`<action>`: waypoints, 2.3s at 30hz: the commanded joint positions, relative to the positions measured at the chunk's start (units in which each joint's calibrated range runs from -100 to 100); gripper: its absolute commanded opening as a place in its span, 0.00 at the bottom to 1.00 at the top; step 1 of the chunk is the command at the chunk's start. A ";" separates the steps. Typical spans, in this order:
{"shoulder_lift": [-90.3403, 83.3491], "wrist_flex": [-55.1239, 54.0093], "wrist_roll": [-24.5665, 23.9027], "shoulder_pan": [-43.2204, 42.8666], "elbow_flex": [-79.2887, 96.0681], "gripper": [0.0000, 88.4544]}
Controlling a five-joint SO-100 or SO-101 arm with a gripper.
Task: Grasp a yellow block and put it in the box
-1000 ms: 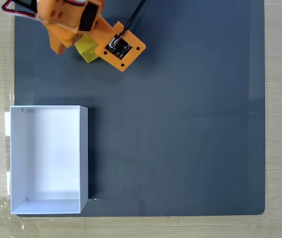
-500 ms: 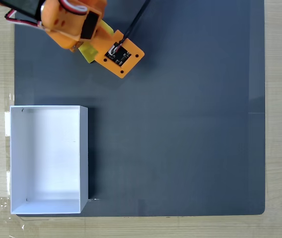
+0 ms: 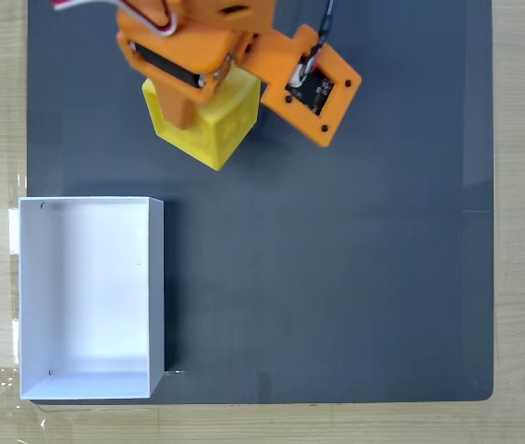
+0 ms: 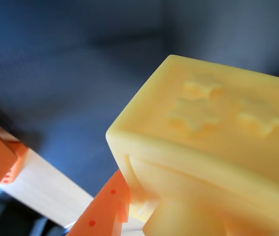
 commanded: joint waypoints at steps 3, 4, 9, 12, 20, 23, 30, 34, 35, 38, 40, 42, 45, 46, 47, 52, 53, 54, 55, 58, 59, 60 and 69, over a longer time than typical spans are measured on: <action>-14.35 -1.28 -0.14 -8.04 -9.44 0.24; -15.87 -2.68 -0.14 -8.37 -9.89 0.24; -17.57 -15.77 4.11 -1.13 -9.53 0.24; -16.21 -24.76 7.10 3.33 -7.09 0.24; -1.21 -44.57 11.46 10.82 -3.92 0.24; 5.65 -50.67 12.45 12.25 -3.92 0.24; 17.77 -57.83 13.66 13.01 -7.36 0.24; 24.04 -58.09 13.66 12.75 -13.42 0.24; 25.65 -57.92 13.71 12.67 -14.96 0.24; 29.63 -57.74 14.34 12.42 -18.76 0.24; 31.58 -57.74 14.92 12.42 -20.39 0.24; 32.94 -57.74 15.55 12.42 -21.02 0.24; 33.79 -57.65 16.65 12.67 -20.93 0.24; 33.87 -57.65 16.86 12.75 -20.66 0.24; 33.96 -57.65 17.12 12.84 -20.39 0.25; 34.21 -55.30 17.23 13.01 -20.21 0.41; 34.21 -54.16 17.23 13.01 -20.21 0.45; 34.21 -53.03 17.23 13.01 -20.21 0.47; 34.13 -52.24 17.23 12.92 -20.21 0.49; 33.87 -51.28 17.23 12.92 -20.30 0.51; 33.79 -51.28 17.18 12.92 -20.57 0.51; 33.79 -51.28 17.12 12.92 -20.84 0.51; 28.53 -51.37 16.70 12.08 -21.20 0.51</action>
